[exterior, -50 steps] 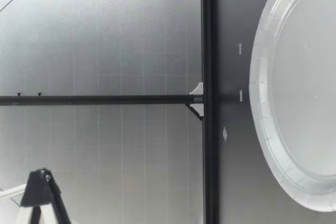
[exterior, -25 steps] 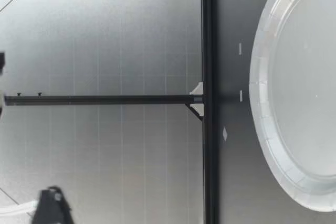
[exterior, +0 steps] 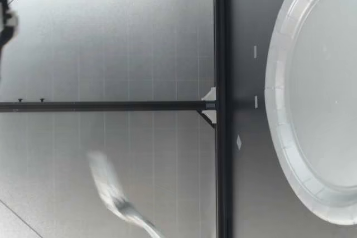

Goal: Pick up the fork and place it on the plate.

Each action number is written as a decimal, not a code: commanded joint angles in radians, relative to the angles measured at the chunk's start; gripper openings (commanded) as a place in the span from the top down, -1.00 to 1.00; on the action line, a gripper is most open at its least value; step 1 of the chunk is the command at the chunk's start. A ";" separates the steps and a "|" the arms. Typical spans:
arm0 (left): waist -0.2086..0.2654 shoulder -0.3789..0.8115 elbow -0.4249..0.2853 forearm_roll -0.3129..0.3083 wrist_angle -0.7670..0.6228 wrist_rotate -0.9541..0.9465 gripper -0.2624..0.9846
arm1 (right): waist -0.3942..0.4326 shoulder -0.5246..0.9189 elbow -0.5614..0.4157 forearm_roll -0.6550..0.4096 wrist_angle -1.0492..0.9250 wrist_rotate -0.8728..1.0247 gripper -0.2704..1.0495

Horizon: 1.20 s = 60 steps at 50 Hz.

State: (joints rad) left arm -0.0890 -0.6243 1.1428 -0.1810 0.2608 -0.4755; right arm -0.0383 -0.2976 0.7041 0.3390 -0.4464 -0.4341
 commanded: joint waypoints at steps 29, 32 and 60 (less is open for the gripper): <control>-0.018 0.229 -0.071 -0.002 0.224 -0.130 0.64 | -0.014 0.015 0.043 0.038 -0.080 0.003 -0.55; -0.020 0.261 -0.103 0.005 0.249 -0.130 0.64 | -0.014 0.018 0.043 0.038 -0.081 0.003 -0.55; -0.078 0.485 -0.258 0.041 0.322 -0.133 0.64 | -0.025 0.032 0.064 0.043 -0.081 0.008 -0.55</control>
State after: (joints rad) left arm -0.1641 -0.1396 0.9081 -0.1427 0.5814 -0.6075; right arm -0.0552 -0.2592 0.7777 0.3789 -0.5170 -0.4280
